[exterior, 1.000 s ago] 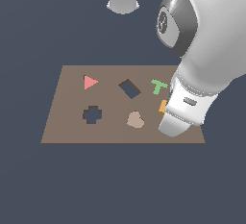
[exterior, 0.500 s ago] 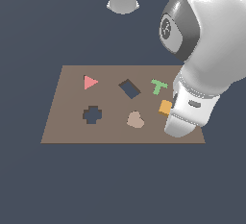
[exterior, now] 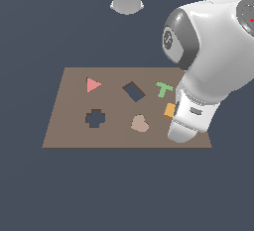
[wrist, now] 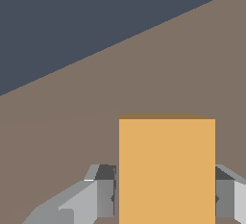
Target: Insert a designated object into the corresponding slot on a board.
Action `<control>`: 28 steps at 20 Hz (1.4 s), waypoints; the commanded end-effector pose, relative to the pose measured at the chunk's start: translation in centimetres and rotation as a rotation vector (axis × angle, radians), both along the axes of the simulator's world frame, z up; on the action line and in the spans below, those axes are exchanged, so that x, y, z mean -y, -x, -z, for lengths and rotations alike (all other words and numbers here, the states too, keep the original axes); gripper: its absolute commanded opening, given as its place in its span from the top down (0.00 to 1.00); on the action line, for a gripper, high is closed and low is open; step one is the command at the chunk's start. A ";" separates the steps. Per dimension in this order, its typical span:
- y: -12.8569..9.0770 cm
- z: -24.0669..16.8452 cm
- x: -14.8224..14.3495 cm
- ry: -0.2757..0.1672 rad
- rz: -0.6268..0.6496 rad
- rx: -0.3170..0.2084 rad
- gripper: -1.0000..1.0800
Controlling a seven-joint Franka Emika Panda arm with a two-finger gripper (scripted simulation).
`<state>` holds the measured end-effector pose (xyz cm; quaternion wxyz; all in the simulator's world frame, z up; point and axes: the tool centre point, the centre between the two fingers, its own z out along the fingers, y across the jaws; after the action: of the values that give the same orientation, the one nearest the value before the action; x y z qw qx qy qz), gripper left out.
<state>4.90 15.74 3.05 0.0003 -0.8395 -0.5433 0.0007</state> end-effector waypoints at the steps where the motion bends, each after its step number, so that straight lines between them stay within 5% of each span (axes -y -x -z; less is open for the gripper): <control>1: 0.0 0.1 0.0 0.000 0.000 0.002 1.00; 16: 0.1 0.0 0.6 0.000 0.019 0.002 1.00; 28: 2.8 -0.4 6.2 0.000 0.212 0.002 1.00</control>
<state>2.59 10.49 3.36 0.0001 -0.8845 -0.4666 0.0003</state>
